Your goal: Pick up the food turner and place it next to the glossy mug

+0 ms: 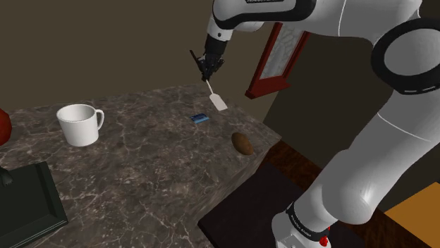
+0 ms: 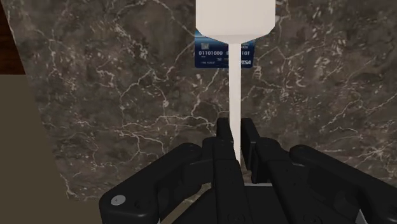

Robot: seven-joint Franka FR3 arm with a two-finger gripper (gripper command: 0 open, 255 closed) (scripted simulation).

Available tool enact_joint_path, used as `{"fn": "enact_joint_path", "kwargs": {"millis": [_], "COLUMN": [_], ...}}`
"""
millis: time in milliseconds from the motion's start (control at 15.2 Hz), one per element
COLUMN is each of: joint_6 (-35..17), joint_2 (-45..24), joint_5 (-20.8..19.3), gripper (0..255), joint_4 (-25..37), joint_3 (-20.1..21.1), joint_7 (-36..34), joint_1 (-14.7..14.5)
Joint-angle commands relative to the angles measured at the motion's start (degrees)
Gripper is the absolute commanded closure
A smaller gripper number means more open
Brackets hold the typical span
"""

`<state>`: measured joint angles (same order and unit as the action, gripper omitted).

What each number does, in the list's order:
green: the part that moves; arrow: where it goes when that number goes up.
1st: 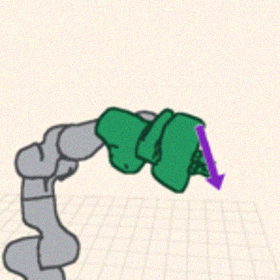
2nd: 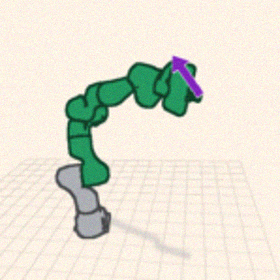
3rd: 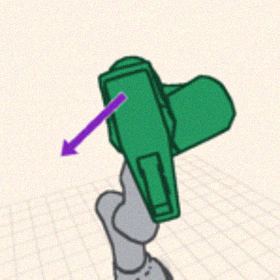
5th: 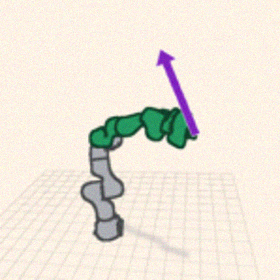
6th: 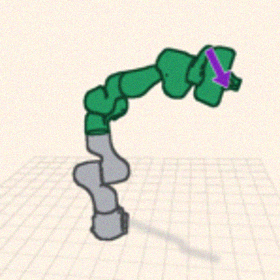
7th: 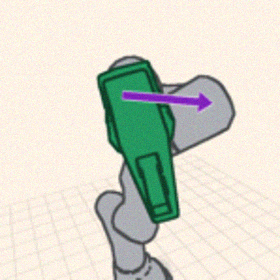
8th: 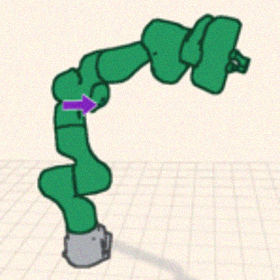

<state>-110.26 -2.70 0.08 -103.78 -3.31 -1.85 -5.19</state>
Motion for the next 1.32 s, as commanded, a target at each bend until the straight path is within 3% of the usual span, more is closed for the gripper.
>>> {"fn": "enact_joint_path", "kwargs": {"millis": [0, 594, 1254], "joint_6": [-0.72, -1.40, -0.89], "joint_2": [1.66, 6.11, 5.83], "joint_5": [-0.33, -0.95, -1.44], "gripper": [255, 255, 255], "joint_4": [-2.37, -7.63, -7.15], "joint_3": [1.18, 7.29, 14.67], "joint_7": [-2.69, -14.79, -28.69], "joint_1": [-1.33, -7.11, -13.47]}}
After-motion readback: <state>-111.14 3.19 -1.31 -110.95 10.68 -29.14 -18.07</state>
